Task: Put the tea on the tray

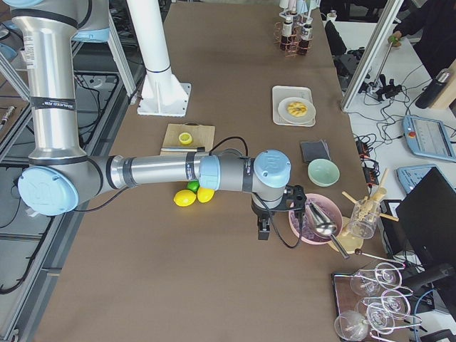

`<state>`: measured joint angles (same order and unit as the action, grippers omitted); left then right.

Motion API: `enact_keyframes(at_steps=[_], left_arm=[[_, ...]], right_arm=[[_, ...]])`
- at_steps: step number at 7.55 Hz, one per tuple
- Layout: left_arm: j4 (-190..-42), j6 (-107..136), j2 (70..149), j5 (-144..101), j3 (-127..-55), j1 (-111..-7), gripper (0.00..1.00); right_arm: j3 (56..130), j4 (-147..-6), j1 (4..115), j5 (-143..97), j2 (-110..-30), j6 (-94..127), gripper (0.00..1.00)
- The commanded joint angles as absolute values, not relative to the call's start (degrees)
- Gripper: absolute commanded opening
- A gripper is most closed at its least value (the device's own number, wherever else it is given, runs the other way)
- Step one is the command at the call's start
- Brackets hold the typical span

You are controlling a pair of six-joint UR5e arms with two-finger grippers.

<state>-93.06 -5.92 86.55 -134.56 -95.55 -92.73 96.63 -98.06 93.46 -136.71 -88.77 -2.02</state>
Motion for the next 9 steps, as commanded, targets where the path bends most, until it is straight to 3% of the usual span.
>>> enact_keyframes(at_steps=[1,9], left_arm=[[-93.1,-6.2,86.4,-134.5,-95.4,-93.0,0.97],[-93.1,-6.0,86.2,-134.6,-95.2,-93.1,0.97]], right_arm=[[96.8,-98.0,94.2,-136.8,-89.0,-2.0,1.00],[97.1,-98.0,94.7,-137.0,-89.7,-2.1,1.00]])
